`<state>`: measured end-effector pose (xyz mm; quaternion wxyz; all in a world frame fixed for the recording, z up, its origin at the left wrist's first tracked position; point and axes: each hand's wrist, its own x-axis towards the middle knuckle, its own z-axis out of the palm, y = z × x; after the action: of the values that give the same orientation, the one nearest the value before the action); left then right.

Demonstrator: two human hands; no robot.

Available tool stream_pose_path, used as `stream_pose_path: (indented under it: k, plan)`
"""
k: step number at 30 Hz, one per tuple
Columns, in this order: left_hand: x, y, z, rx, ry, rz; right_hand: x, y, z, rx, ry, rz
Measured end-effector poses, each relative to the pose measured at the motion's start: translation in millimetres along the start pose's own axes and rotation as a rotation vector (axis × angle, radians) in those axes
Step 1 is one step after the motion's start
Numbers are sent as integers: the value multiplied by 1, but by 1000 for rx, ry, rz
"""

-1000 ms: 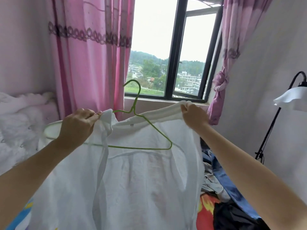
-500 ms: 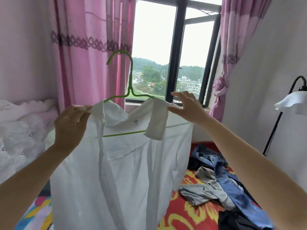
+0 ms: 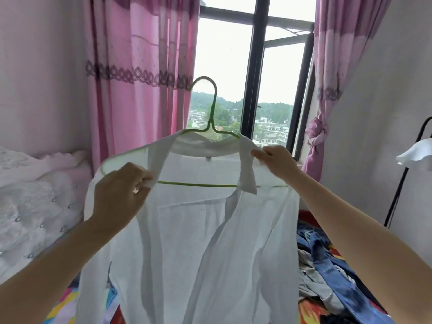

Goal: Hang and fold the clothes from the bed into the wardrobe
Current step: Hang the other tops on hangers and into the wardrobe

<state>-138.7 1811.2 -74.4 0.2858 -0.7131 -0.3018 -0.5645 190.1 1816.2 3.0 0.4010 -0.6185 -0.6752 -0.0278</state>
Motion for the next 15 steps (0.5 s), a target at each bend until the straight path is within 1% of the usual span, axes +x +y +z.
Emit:
stream_pose_path:
  k: [2,3,4,6,8,11,12,13,15]
  plan:
    - [-4,-7,0,153,-188,-43,-3,0,-5,28,-13,-16]
    - [-3,-11,-2,186,-292,-121,-5,2,-7,37,-24,-27]
    - [2,-12,-5,177,-379,-214,-6,4,-10,31,-34,-39]
    - [16,-9,-12,137,-480,-352,-9,7,-12,-5,-50,-64]
    - [33,-7,-17,33,-637,-390,-11,8,-10,-26,-65,-84]
    - [56,-1,-28,-298,-943,-413,-15,10,-6,-9,-75,-99]
    - [60,1,-32,-384,-996,-428,-17,11,-6,-2,-76,-103]
    - [62,1,-33,-431,-976,-427,-19,12,-6,3,-82,-107]
    - [67,4,-32,-437,-846,-419,-22,13,-4,26,-88,-117]
